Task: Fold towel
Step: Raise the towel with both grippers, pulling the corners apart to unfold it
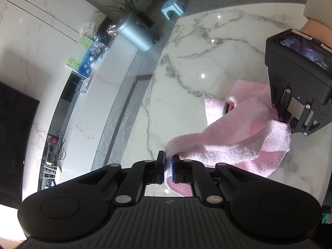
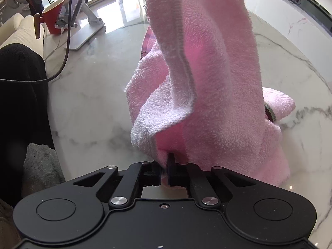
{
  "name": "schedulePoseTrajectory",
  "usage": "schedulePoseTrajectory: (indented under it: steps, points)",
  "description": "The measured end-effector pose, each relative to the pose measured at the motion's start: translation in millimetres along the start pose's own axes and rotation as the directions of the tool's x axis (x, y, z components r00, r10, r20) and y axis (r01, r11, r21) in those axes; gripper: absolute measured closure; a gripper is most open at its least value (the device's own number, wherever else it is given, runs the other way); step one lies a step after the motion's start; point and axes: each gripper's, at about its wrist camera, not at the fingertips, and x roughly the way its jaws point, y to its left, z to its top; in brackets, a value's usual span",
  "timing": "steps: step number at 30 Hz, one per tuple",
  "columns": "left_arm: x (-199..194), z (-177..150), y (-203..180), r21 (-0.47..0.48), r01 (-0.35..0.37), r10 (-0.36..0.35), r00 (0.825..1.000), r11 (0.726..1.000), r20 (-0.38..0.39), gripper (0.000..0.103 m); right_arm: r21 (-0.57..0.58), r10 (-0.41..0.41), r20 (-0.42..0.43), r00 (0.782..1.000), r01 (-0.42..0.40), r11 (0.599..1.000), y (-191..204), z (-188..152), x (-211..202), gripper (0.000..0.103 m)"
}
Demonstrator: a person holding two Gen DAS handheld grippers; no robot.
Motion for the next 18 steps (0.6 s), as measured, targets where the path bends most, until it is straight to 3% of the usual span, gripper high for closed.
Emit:
schedulePoseTrajectory:
  steps: [9, 18]
  points:
    - [-6.1, -15.1, 6.1, -0.019, -0.023, 0.022, 0.999, 1.000, -0.033, 0.098, -0.080, -0.071, -0.050, 0.996, 0.067, 0.995, 6.4, -8.8, -34.0, 0.102]
    - [-4.0, -10.3, -4.0, -0.026, -0.005, 0.004, 0.999, 1.000, -0.032, 0.098, -0.092, -0.240, -0.107, 0.965, 0.231, 0.969, -17.7, -31.0, -94.4, 0.102]
